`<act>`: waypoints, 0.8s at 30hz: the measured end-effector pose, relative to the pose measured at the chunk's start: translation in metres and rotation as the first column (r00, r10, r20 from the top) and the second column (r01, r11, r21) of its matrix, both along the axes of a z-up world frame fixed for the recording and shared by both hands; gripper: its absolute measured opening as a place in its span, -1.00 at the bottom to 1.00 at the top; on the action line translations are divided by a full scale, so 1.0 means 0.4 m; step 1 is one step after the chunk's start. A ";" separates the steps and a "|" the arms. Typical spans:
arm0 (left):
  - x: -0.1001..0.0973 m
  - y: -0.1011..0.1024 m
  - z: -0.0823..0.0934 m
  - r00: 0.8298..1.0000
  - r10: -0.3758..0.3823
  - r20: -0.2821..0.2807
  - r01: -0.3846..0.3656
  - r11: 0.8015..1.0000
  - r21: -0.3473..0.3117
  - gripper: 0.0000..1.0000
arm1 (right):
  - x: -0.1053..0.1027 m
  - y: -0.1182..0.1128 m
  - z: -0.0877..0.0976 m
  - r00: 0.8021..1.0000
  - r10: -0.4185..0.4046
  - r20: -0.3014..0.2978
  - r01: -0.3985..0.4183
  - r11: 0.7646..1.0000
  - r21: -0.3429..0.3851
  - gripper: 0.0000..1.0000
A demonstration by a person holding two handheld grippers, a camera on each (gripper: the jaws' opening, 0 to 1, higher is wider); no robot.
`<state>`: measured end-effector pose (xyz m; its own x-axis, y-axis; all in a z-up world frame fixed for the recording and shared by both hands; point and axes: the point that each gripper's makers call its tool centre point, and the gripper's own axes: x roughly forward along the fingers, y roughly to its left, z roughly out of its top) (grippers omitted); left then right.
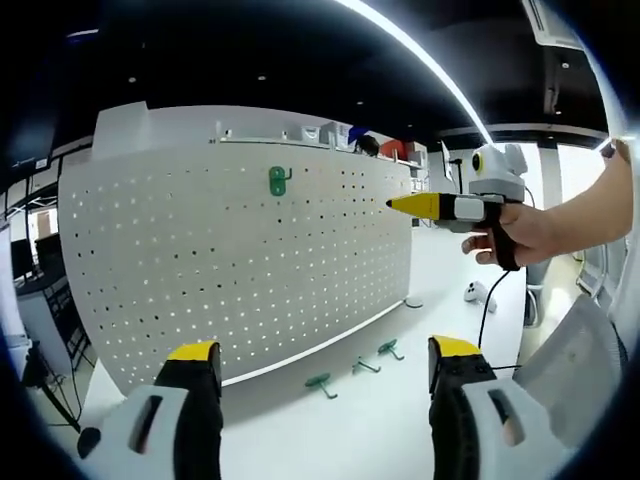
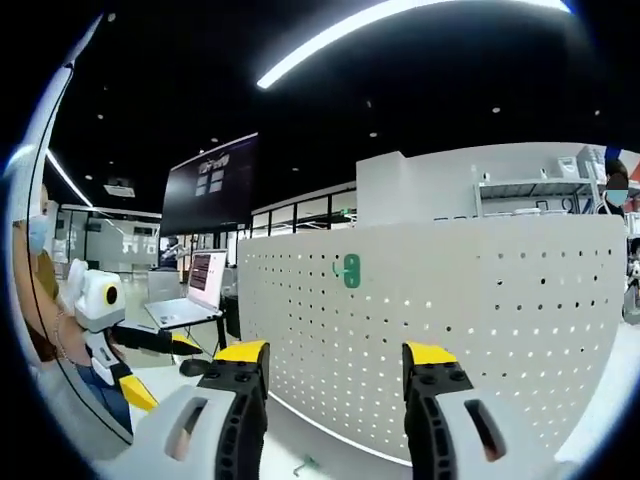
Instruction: Insert the hook assembly into the mounting plate slot until the hook locks in place.
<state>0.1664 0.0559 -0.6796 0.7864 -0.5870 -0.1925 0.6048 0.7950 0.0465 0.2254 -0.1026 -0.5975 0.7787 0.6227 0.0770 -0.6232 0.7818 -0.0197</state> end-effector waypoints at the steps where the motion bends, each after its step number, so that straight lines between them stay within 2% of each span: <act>1: -0.001 -0.002 0.000 1.000 -0.001 -0.001 0.001 1.000 0.001 0.75 | -0.008 -0.006 0.000 1.000 0.002 0.004 -0.002 1.000 -0.003 0.04; 6: -0.009 -0.010 0.002 1.000 -0.013 -0.003 0.013 1.000 0.000 0.76 | -0.026 -0.030 -0.012 1.000 -0.002 -0.013 0.003 1.000 0.012 0.04; 14: -0.040 -0.011 -0.020 0.999 -0.032 -0.013 0.032 0.999 0.010 0.76 | -0.074 -0.039 -0.035 1.000 -0.012 -0.014 0.012 1.000 0.004 0.03; 18: -0.052 -0.004 0.005 1.000 -0.019 0.001 0.019 1.000 -0.003 0.76 | -0.096 -0.053 -0.040 1.000 -0.014 -0.018 0.014 1.000 0.001 0.02; 24: -0.055 -0.001 0.010 1.000 -0.014 0.012 0.013 1.000 0.017 0.77 | -0.112 -0.060 -0.044 1.000 0.001 -0.016 -0.001 1.000 -0.008 0.01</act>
<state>0.1442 0.0557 -0.6755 0.7807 -0.5944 -0.1927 0.6148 0.7858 0.0672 0.1805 -0.1267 -0.6150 0.7789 0.6243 0.0592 -0.6246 0.7808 -0.0159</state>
